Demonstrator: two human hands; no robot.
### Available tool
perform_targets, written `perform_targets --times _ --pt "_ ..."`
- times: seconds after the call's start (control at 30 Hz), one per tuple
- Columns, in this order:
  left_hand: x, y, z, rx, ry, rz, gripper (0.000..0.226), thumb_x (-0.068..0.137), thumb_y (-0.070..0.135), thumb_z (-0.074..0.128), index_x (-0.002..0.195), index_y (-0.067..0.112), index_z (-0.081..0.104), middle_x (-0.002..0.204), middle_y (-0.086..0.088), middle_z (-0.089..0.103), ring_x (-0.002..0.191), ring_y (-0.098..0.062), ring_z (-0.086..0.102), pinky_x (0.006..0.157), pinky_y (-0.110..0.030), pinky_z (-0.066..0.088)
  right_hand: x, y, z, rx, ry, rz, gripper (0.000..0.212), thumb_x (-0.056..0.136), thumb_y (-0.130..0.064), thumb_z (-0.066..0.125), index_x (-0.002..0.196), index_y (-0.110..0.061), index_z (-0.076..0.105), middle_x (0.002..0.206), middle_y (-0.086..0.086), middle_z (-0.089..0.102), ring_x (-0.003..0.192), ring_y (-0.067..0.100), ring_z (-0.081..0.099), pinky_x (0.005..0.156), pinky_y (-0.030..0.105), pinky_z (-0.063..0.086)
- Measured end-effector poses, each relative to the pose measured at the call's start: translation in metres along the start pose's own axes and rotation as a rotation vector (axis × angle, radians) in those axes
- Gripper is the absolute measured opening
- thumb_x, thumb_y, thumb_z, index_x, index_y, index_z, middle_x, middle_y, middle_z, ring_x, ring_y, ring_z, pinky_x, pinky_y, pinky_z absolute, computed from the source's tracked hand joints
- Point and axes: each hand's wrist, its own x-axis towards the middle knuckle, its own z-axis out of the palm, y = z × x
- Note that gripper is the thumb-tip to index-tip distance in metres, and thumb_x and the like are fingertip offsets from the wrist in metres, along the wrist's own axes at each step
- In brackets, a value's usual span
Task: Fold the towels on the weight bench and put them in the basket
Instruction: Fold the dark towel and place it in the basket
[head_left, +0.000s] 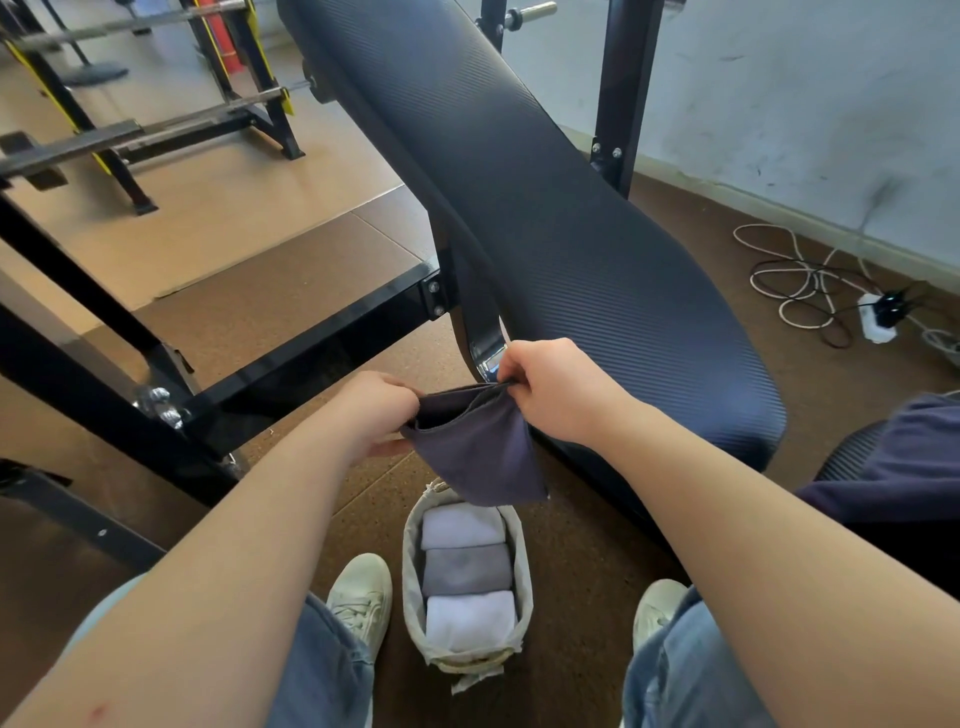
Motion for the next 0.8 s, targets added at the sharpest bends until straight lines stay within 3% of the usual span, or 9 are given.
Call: perform_targets --times 0.1,0.2,0.3,0.4,0.57,0.7,0.8 --pt "-0.002 0.001 -0.004 0.141 -0.141 0.176 0.041 0.091 -0.01 0.054 0.1 0.023 0.075 0.103 0.0 0.071 0.097 -0.02 0.069 0.076 -0.038 0.065 -0.001 0.004 -0.003 -0.11 -0.012 0.051 0.026 0.097 -0.004 0.055 0.113 -0.019 0.068 0.111 0.007 0.064 0.093 0.024 0.061 0.071 0.029 0.044" --pt "-0.003 0.001 -0.008 0.322 -0.213 0.308 0.036 0.087 -0.005 0.065 0.104 0.027 0.072 0.103 0.003 0.073 0.097 -0.016 0.07 0.082 -0.038 0.064 -0.002 0.007 -0.004 -0.158 -0.015 0.078 0.03 0.097 -0.002 0.056 0.12 -0.018 0.067 0.116 0.009 0.063 0.094 0.025 0.059 0.073 0.031 0.046" --pt "-0.004 -0.001 -0.01 0.234 -0.203 0.344 0.034 0.088 -0.003 0.063 0.11 0.024 0.061 0.105 -0.003 0.074 0.095 -0.021 0.073 0.085 -0.04 0.063 0.001 0.012 -0.004 -0.119 0.027 0.119 0.029 0.094 -0.004 0.056 0.115 -0.022 0.067 0.114 0.008 0.064 0.099 0.027 0.061 0.081 0.036 0.054" --pt "-0.006 -0.004 -0.012 0.178 -0.18 0.466 0.025 0.091 -0.004 0.057 0.098 0.019 0.061 0.107 -0.005 0.071 0.088 -0.022 0.075 0.076 -0.04 0.065 0.002 0.018 -0.007 -0.026 0.079 0.165 0.024 0.092 -0.008 0.058 0.107 -0.024 0.07 0.108 0.0 0.068 0.104 0.023 0.061 0.087 0.031 0.052" --pt "-0.003 -0.01 -0.014 0.34 -0.092 0.673 0.036 0.095 -0.001 0.054 0.093 0.029 0.074 0.109 0.006 0.069 0.073 -0.015 0.075 0.069 -0.037 0.064 0.001 0.018 -0.012 0.041 0.112 0.146 0.02 0.092 -0.011 0.061 0.104 -0.022 0.072 0.098 -0.007 0.066 0.102 0.018 0.062 0.086 0.025 0.047" --pt "0.0 -0.01 -0.018 0.506 -0.008 0.773 0.036 0.095 0.003 0.057 0.105 0.028 0.081 0.108 0.008 0.073 0.086 -0.008 0.068 0.082 -0.033 0.06 0.0 0.019 -0.015 0.074 0.128 0.139 0.019 0.093 -0.013 0.062 0.106 -0.023 0.072 0.097 -0.01 0.064 0.098 0.014 0.06 0.081 0.022 0.042" --pt "-0.005 -0.009 -0.014 0.706 -0.071 0.736 0.031 0.095 0.011 0.055 0.102 0.027 0.081 0.1 0.009 0.073 0.092 -0.008 0.065 0.085 -0.036 0.059 -0.001 0.02 -0.014 0.094 0.116 0.137 0.019 0.093 -0.013 0.062 0.104 -0.025 0.073 0.097 -0.009 0.066 0.094 0.013 0.061 0.078 0.021 0.042"
